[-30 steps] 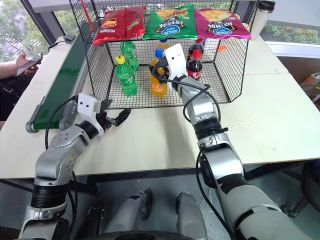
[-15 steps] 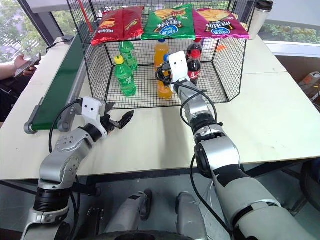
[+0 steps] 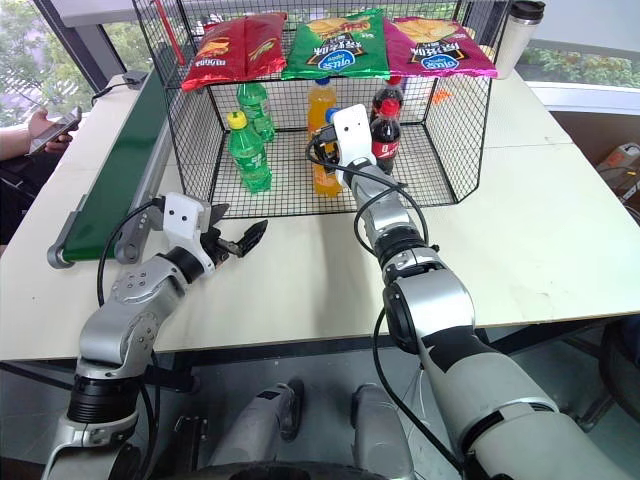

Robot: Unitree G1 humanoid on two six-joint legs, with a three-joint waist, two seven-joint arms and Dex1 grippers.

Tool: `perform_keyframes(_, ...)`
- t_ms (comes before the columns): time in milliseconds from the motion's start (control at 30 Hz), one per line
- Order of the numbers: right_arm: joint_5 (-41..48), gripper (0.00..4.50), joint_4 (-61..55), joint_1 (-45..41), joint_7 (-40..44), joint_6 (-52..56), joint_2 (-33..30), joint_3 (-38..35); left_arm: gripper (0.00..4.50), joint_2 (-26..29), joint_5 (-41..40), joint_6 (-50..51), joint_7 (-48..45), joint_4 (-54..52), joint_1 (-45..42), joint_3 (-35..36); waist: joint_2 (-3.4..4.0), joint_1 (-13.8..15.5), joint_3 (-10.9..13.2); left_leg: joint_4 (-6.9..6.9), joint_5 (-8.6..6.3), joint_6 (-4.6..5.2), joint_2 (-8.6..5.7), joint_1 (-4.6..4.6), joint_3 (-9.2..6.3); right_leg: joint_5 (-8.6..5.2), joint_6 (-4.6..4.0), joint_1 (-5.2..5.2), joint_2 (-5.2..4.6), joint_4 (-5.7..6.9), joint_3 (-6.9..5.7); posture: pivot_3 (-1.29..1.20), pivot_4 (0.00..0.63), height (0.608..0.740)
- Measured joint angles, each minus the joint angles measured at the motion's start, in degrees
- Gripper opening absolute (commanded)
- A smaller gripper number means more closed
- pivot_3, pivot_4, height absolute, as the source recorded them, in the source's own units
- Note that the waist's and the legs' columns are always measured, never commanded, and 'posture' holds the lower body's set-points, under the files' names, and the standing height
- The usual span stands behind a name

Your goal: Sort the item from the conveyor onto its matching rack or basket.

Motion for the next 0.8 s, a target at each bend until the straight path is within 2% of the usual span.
perform_keyframes(100,-0.3,4.48,0.0,-0.2,0.2,-0.7,0.2,-0.2,4.5,0.0,0.0,0.0,0.1,0.0,0.0,0.0,0.0,0.0,0.0,0.0,0.0,0.0,0.0,0.0,0.0,0.0,0.0,0.0,0.0,0.0,0.0,0.0,0.15,0.739)
perform_keyframes(400,0.0,4.48,-0.7,-2.2,3.6,-0.6,0.7,-0.8,4.5,0.0,0.0,0.0,0.1,0.0,-0.1,-0.1,0.01,0.0,0.0,0.0,0.0,0.0,0.01,0.07,0.0,0.0,-0.01,0.06,0.01,0.01,0.0,0.0,0.15,0.739)
perform_keyframes(567,0.4,4.48,-6.2,-1.9,6.6,1.1,0.0,-0.9,4.5,-0.3,0.0,0.0,0.1,0.0,-1.1,-0.4,0.01,0.1,0.0,0.0,0.0,-0.01,0.0,0.07,-0.01,0.0,-0.01,0.07,0.01,0.01,0.0,0.0,0.15,0.739)
perform_keyframes(800,0.2,4.48,-20.0,6.9,10.6,6.2,-4.8,0.3,4.5,-1.0,0.0,-0.2,-0.1,0.4,-1.3,-1.2,0.01,0.3,0.0,0.01,0.0,0.0,0.0,0.08,0.0,0.0,0.0,0.09,-0.01,0.01,0.01,0.0,0.15,0.739)
